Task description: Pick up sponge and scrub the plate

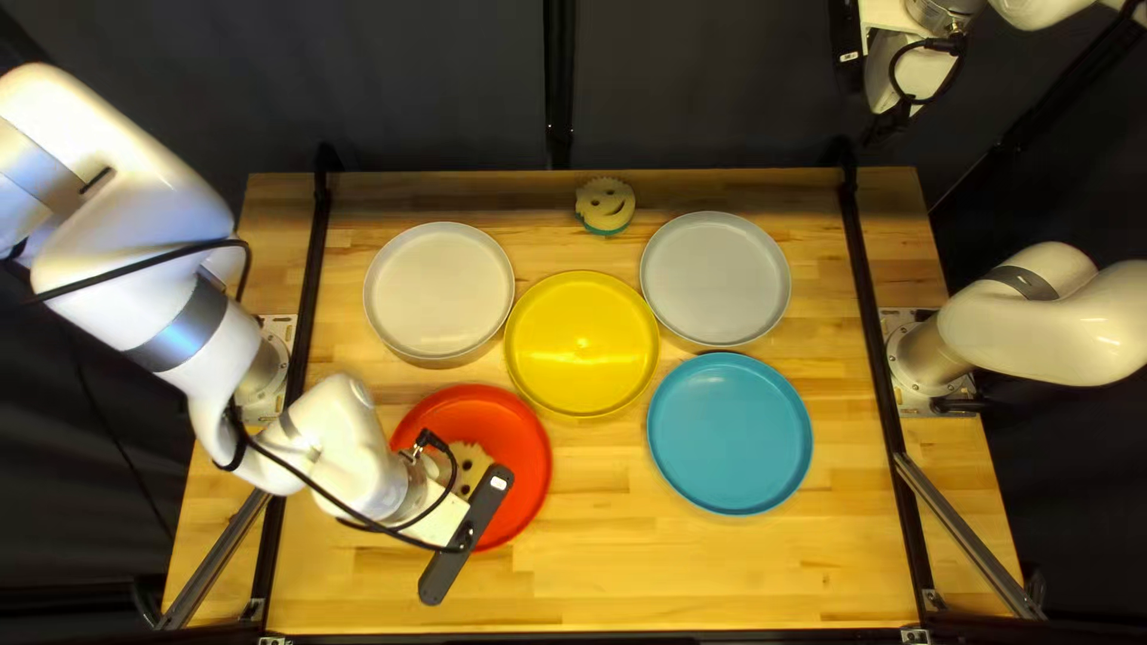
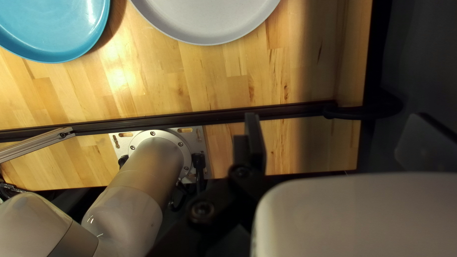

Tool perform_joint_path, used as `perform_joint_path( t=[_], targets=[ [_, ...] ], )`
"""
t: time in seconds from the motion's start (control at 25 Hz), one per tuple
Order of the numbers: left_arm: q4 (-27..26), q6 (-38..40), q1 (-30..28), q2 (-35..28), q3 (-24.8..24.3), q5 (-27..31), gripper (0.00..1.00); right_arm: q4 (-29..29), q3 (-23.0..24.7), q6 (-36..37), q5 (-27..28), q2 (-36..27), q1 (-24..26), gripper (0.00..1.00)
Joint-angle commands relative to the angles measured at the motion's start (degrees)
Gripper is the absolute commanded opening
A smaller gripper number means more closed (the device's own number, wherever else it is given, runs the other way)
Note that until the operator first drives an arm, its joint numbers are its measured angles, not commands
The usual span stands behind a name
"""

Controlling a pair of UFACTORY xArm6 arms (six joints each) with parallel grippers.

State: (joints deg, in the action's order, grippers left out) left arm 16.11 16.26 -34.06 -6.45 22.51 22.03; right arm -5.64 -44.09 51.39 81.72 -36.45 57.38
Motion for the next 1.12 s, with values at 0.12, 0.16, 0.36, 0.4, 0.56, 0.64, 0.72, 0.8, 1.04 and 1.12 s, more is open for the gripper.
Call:
perform_joint_path(
  t=[0.12,0.16,0.36,0.4,0.56,0.64,0.72,0.8,1.04,1.12],
  targets=[
    [-3.1,-0.8,-0.4,-5.7,-4.3,2.4,0.00,0.0,0.0,0.0,0.0,0.0,0.0,1.00],
    [-3.2,-0.7,-0.6,-6.0,-4.4,2.6,0.00,0.0,0.0,0.0,0.0,0.0,0.0,1.00],
    [-3.4,1.3,-2.2,-5.0,-4.0,2.4,0.00,0.0,0.0,0.0,0.0,0.0,0.0,1.00],
    [-3.1,1.9,-2.6,-3.7,-2.9,2.2,0.00,0.0,0.0,0.0,0.0,0.0,0.0,1.00],
    [-1.4,4.4,-4.2,1.2,1.2,1.3,0.00,0.0,0.0,0.0,0.0,0.0,0.0,1.00],
    [-0.1,6.4,-5.5,4.1,4.0,1.2,0.00,0.0,0.0,0.0,0.0,0.0,0.0,1.00],
    [0.7,7.6,-6.5,5.3,6.2,2.2,0.00,0.0,0.0,0.0,0.0,0.0,0.0,1.00],
    [1.5,8.8,-7.4,5.9,8.1,3.5,0.00,0.0,0.0,0.0,0.0,0.0,0.0,1.00],
    [3.2,10.6,-8.8,7.2,11.0,5.3,0.00,0.0,0.0,0.0,0.0,0.0,0.0,1.00],
    [3.3,10.2,-8.2,6.1,9.6,5.0,0.00,0.0,0.0,0.0,0.0,0.0,0.0,1.00]
  ],
)
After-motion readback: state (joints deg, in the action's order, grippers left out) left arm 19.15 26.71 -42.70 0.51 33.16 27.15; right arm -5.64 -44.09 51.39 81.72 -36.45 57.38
